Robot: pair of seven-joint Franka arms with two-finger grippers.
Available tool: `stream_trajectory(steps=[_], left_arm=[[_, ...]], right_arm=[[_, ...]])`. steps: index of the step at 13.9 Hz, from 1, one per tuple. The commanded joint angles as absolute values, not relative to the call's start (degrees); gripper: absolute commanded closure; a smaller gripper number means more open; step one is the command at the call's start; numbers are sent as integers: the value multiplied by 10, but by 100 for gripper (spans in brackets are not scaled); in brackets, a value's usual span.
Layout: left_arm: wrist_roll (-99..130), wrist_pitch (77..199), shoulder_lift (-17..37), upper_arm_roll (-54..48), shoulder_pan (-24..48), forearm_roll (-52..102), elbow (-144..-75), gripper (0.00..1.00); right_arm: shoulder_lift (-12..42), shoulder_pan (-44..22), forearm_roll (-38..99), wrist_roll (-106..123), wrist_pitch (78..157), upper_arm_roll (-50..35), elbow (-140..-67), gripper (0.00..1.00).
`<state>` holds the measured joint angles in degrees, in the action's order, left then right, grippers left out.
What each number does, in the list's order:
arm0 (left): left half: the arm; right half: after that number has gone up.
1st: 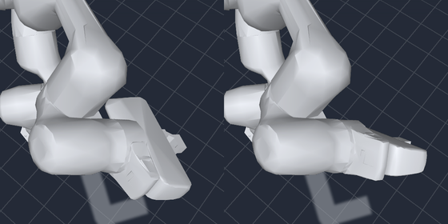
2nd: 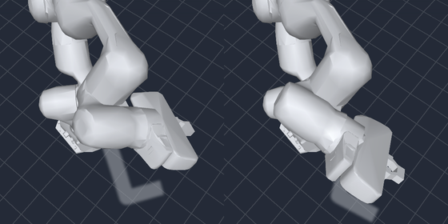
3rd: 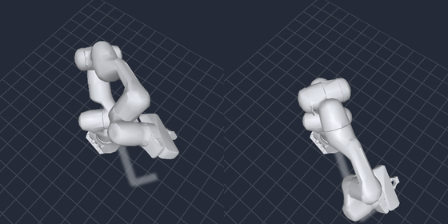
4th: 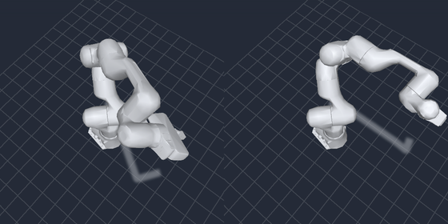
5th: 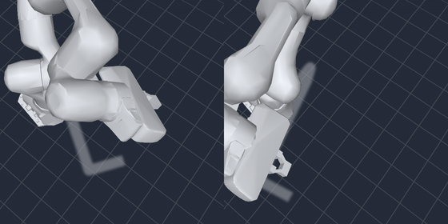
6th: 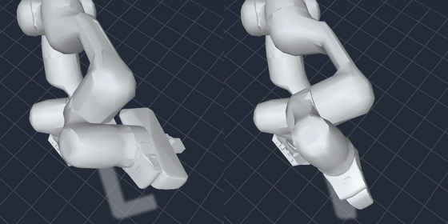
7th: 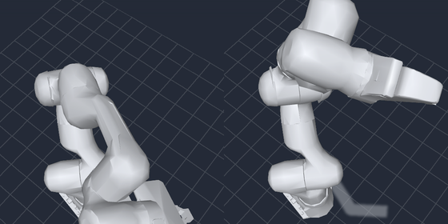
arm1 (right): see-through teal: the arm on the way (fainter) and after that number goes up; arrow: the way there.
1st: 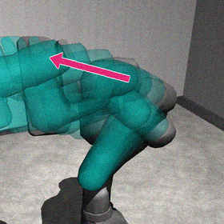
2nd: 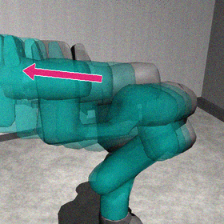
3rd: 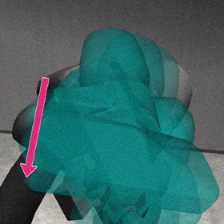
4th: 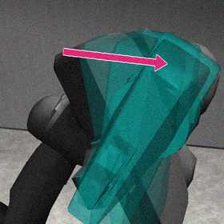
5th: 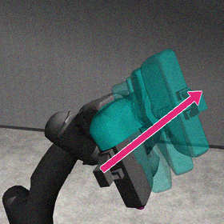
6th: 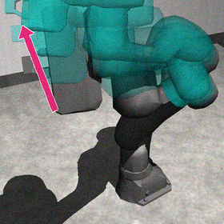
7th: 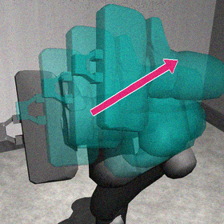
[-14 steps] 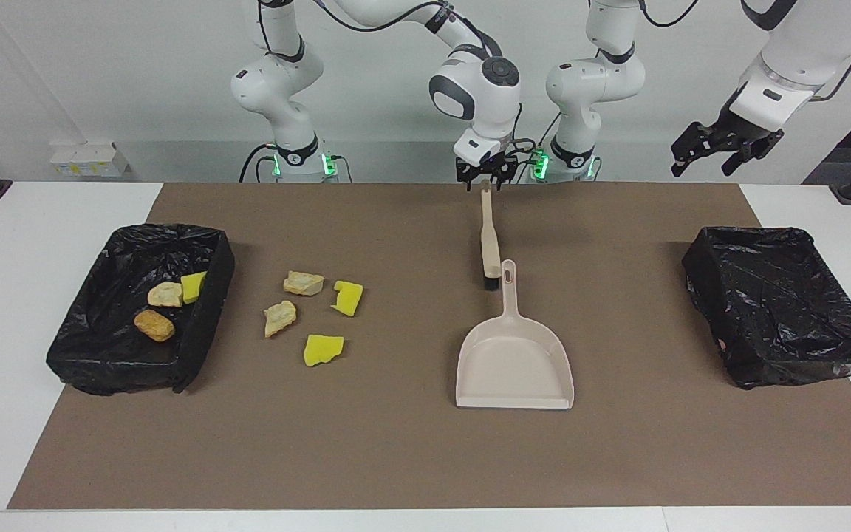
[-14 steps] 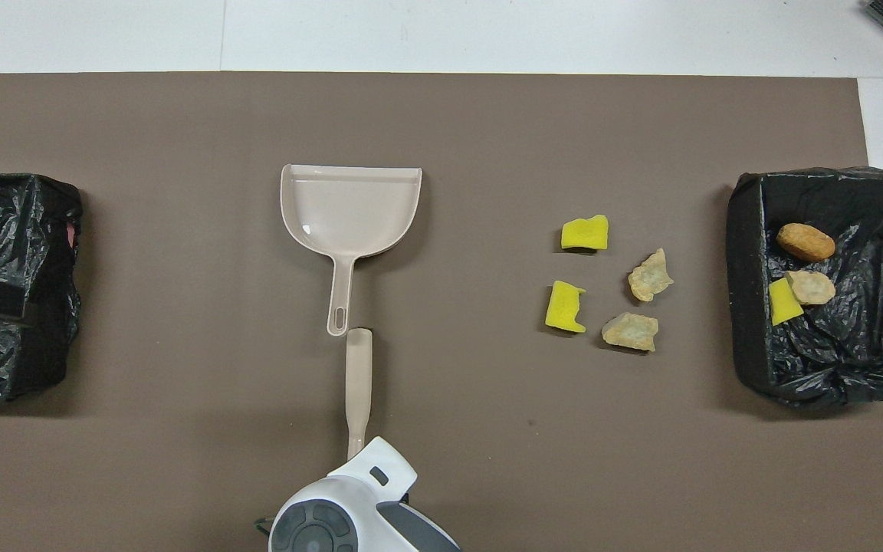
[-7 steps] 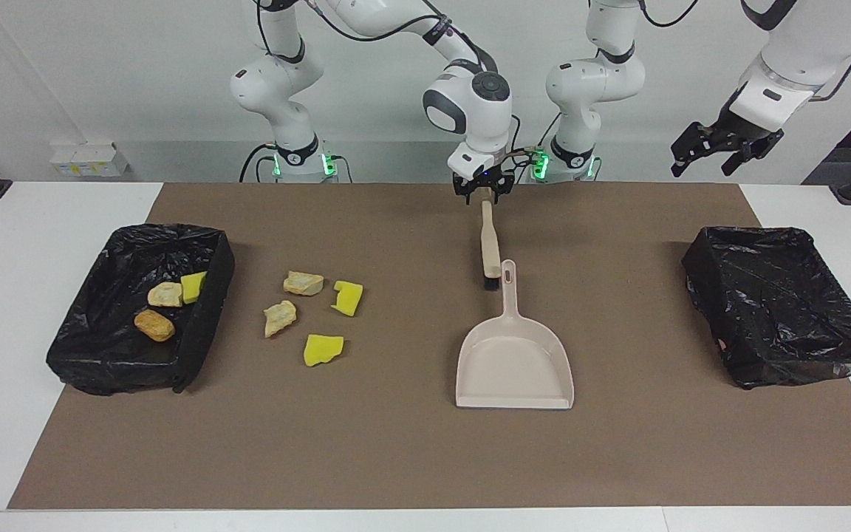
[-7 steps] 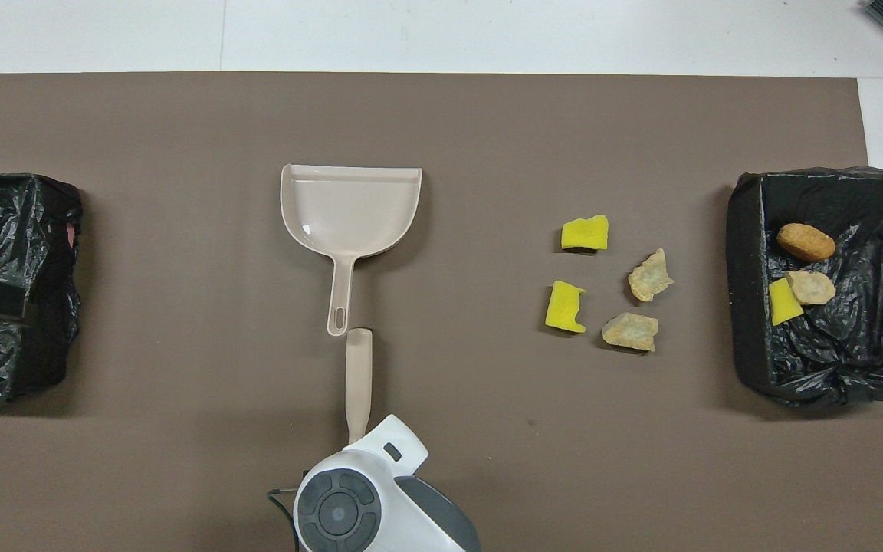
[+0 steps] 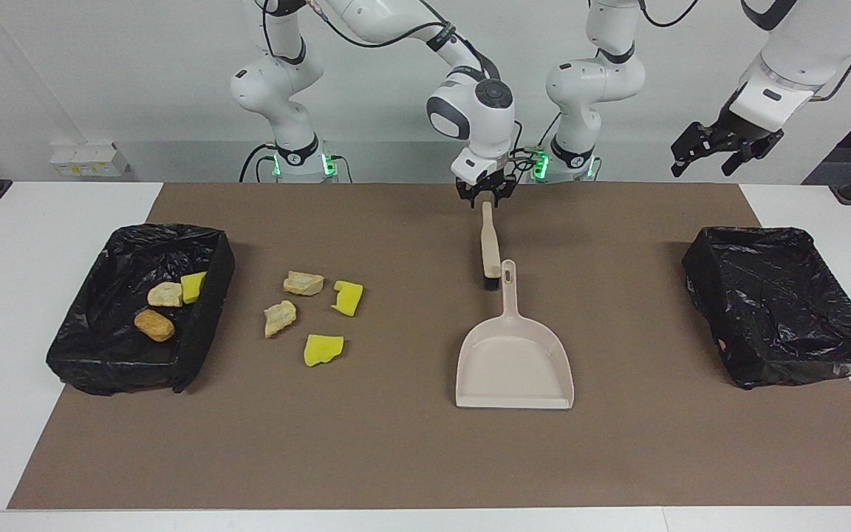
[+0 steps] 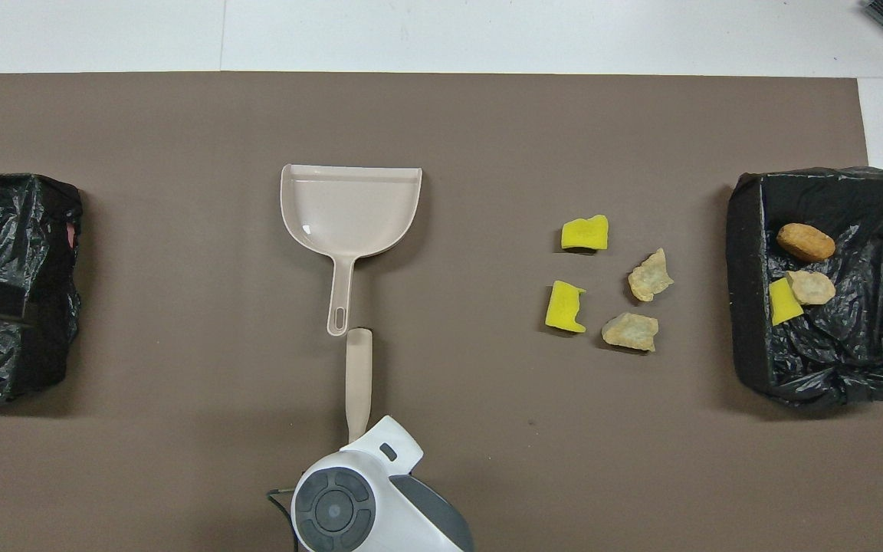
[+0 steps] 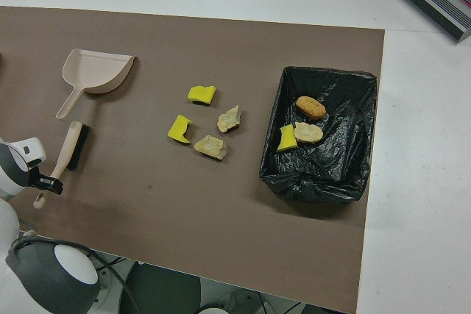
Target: Sweep and dump trash in bin
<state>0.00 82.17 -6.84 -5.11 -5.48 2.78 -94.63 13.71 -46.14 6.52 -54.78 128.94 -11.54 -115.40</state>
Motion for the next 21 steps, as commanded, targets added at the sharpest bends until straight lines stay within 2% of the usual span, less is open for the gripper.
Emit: stream_trajectory(steps=[1, 3, 4, 8, 10, 12, 14, 17, 19, 21], left_arm=[[3, 810, -71, -54, -55, 17, -943, 0], [4, 824, -75, -61, -41, 22, -952, 0], [3, 856, -72, -62, -21, 22, -957, 0], [-3, 926, -46, -62, 11, 22, -978, 0], [-4, 963, -32, -62, 11, 22, -986, 0], [-4, 996, -13, -62, 18, 22, -986, 0], [-2, 1026, 7, -62, 40, 22, -983, 0], [8, 1041, 38, -62, 98, 21, -986, 0], [48, 1069, 64, -62, 135, 21, -992, 0], [95, 1115, 93, -62, 182, 21, -1017, 0]], right_arm=[[148, -458, 73, -538, 1301, -117, -1139, 63], [149, -458, 73, -539, 1301, -117, -1136, 92], [149, -458, 72, -540, 1301, -117, -1135, 100], [135, -451, 77, -570, 1284, -117, -1134, 100], [104, -446, 78, -592, 1225, -115, -1140, 100], [47, -427, 77, -604, 1181, -115, -1177, 100], [-32, -390, 78, -584, 1143, -116, -1233, 100], [-141, -331, 79, -521, 1087, -115, -1306, 100], [-177, -289, 79, -481, 1057, -114, -1329, 100], [-171, -252, 73, -463, 1059, -113, -1331, 100]])
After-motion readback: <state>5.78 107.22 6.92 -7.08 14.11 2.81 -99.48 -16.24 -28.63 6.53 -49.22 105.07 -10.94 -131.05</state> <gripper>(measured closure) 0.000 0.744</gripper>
